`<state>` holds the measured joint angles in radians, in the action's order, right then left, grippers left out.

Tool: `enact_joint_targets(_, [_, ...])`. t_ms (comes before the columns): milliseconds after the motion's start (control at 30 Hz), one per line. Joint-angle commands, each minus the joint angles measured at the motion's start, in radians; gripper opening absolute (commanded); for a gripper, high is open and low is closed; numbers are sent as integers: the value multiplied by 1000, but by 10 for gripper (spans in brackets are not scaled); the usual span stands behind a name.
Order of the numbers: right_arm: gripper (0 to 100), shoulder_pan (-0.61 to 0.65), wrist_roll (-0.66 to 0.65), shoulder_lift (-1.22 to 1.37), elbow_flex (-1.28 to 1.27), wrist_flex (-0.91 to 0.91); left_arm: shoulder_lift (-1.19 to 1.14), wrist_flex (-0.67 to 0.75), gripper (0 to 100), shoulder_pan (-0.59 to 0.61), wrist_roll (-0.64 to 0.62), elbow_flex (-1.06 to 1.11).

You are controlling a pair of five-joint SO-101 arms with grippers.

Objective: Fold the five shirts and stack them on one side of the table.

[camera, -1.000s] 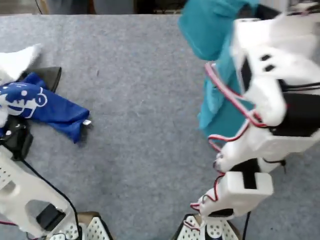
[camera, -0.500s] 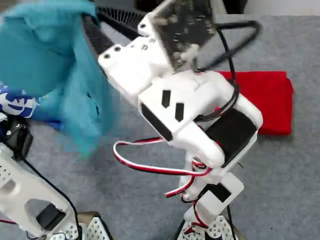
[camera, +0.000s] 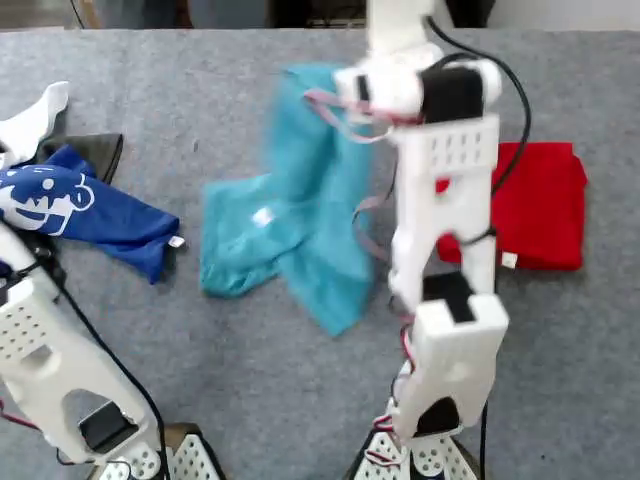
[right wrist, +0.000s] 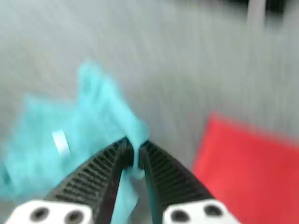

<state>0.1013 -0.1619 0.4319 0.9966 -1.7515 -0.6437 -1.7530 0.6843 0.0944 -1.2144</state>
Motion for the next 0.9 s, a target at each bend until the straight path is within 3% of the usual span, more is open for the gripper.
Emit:
enact_joint_targets(0, [14,-106,-98,44,-124,-8,26,-8,274,-125,5,77])
enact_joint_targets(300, [14,-170,-130,139,-179,-8,-17,18,274,-349,48,440])
enact_joint_targets(400, [14,-166,-127,143,-180,-8,-80,72,273,-367,48,539])
enact_joint_targets(467, [14,-166,-126,140,-180,-8,-120,104,235,-326,-6,530])
enact_joint_targets(633, [14,-172,-126,140,-180,-11,-196,132,20,-194,-69,377])
enact_joint_targets(867, [14,-164,-124,137,-182,-12,-190,81,30,19,-74,-19])
